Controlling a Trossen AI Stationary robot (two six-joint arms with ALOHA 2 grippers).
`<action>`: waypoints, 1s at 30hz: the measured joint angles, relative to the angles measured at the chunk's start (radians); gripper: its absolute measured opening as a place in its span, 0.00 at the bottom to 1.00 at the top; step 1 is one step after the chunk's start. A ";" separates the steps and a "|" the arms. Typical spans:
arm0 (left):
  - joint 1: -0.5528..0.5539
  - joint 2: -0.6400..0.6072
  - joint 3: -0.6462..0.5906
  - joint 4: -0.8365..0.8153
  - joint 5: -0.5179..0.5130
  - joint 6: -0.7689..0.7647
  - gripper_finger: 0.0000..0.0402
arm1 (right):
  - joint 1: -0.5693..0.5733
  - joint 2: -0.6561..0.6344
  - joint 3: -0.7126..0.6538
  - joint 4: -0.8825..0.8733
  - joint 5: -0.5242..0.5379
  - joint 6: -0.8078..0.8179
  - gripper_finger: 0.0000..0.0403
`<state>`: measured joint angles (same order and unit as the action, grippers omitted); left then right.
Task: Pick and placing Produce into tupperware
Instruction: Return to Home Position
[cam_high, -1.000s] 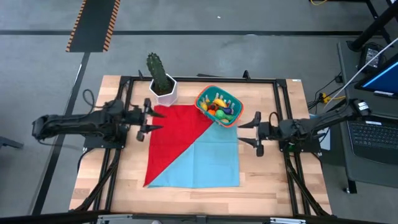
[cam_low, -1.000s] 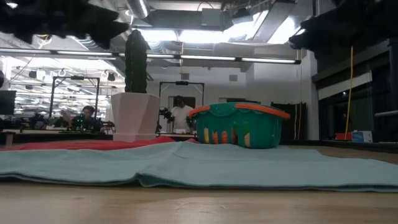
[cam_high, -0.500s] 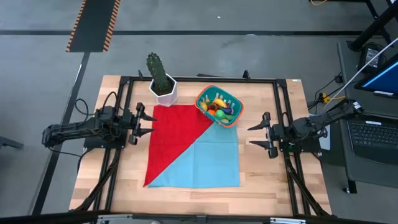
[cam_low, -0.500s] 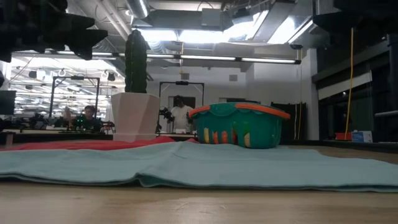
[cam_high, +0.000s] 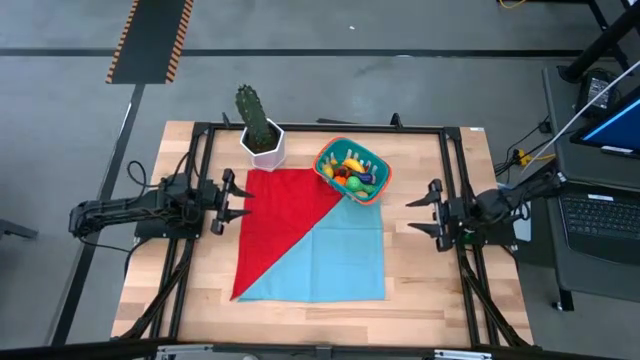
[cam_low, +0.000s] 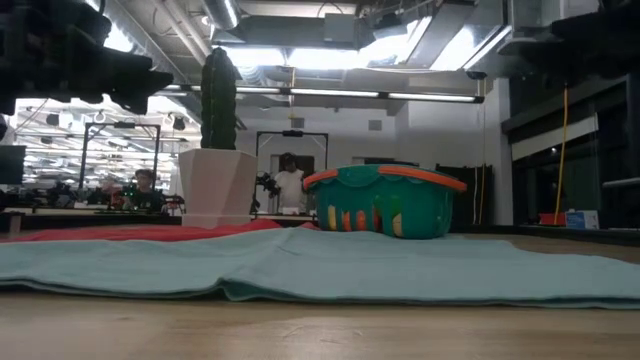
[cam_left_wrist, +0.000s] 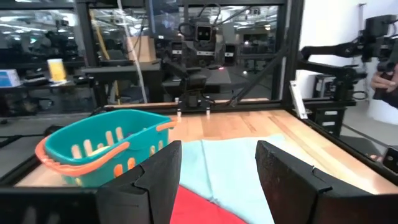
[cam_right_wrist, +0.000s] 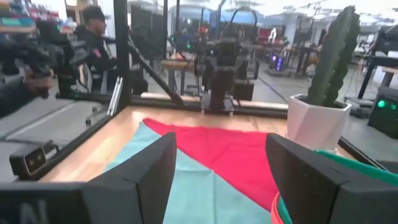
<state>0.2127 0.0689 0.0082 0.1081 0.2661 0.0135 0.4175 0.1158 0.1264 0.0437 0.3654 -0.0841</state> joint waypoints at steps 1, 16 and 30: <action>0.000 0.000 0.000 -0.001 -0.011 0.000 0.49 | 0.000 -0.024 -0.009 0.001 0.000 -0.004 0.62; 0.000 0.023 0.000 -0.066 -0.078 0.022 0.49 | 0.000 -0.115 -0.055 -0.062 0.133 -0.030 0.62; 0.000 0.043 0.000 -0.069 -0.099 0.023 0.49 | -0.016 -0.113 -0.120 0.106 0.151 -0.135 0.62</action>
<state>0.2127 0.1120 0.0082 0.0391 0.1670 0.0364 0.4017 0.0029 0.0067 0.1499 0.5164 -0.2192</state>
